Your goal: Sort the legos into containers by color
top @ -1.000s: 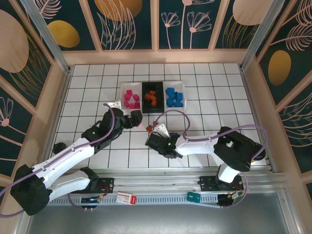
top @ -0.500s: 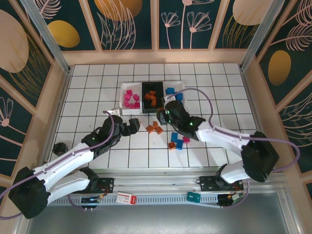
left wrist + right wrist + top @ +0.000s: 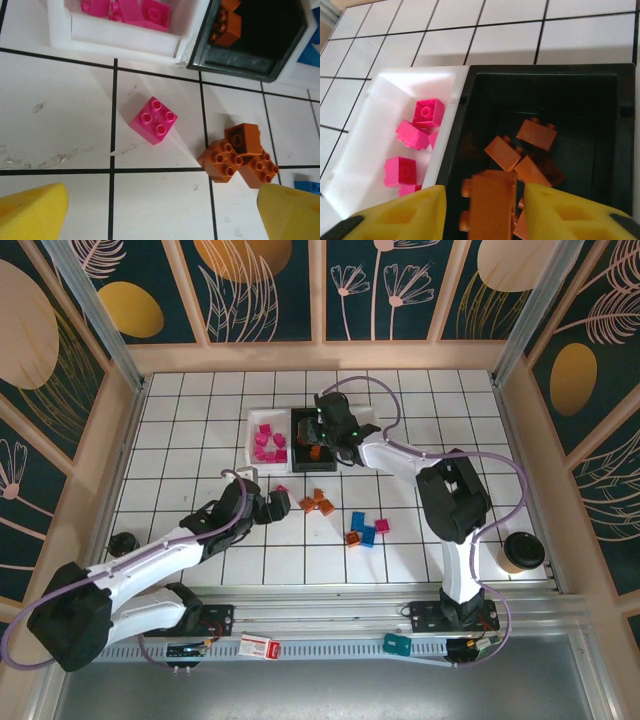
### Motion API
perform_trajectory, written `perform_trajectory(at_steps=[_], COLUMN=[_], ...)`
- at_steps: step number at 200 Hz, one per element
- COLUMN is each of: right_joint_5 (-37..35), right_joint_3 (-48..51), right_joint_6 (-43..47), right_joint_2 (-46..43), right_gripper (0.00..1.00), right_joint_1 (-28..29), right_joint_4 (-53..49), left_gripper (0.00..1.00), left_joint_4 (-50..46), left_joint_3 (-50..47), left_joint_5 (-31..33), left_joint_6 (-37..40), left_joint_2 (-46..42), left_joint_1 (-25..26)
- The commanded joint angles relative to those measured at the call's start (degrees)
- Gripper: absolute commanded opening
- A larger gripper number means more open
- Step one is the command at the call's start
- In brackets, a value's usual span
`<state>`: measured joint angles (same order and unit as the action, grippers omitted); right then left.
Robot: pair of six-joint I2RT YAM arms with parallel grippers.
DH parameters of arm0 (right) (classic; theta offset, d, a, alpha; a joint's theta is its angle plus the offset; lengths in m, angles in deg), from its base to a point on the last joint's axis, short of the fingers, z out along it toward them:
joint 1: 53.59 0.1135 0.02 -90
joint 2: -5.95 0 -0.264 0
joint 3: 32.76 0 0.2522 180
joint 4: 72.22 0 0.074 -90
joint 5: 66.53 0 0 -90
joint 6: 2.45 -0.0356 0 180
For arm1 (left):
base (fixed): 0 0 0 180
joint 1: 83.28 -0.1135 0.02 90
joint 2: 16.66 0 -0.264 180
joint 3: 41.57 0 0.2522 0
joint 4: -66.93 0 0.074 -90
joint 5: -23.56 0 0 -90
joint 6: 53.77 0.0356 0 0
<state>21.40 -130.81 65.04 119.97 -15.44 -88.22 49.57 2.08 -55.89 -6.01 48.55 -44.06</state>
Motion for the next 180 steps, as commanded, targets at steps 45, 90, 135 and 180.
perform_trajectory(at_steps=[45,90,135,180], right_joint_5=[0.13,-0.61,-1.97,-3.28], right_joint_3=[8.07,20.46,29.39,33.76], right_joint_6=[-1.21,-1.92,-3.33,-4.56], right_joint_2=[-8.95,-18.98,-28.17,-34.16], right_gripper=[0.60,0.60,0.60,0.61], right_joint_1=[0.21,1.87,4.10,4.70], right_joint_4=[2.27,5.53,7.07,7.12], left_gripper=[0.91,0.78,0.70,0.52], left_joint_4=[3.85,5.87,7.02,8.74], left_joint_3=[9.01,15.20,18.05,16.71], left_joint_5=[2.44,2.57,1.85,0.21], left_joint_6=[5.65,7.18,9.41,9.15], left_joint_2=[18.99,29.14,35.21,36.12], left_joint_1=[-0.31,-2.55,-3.97,-3.93])
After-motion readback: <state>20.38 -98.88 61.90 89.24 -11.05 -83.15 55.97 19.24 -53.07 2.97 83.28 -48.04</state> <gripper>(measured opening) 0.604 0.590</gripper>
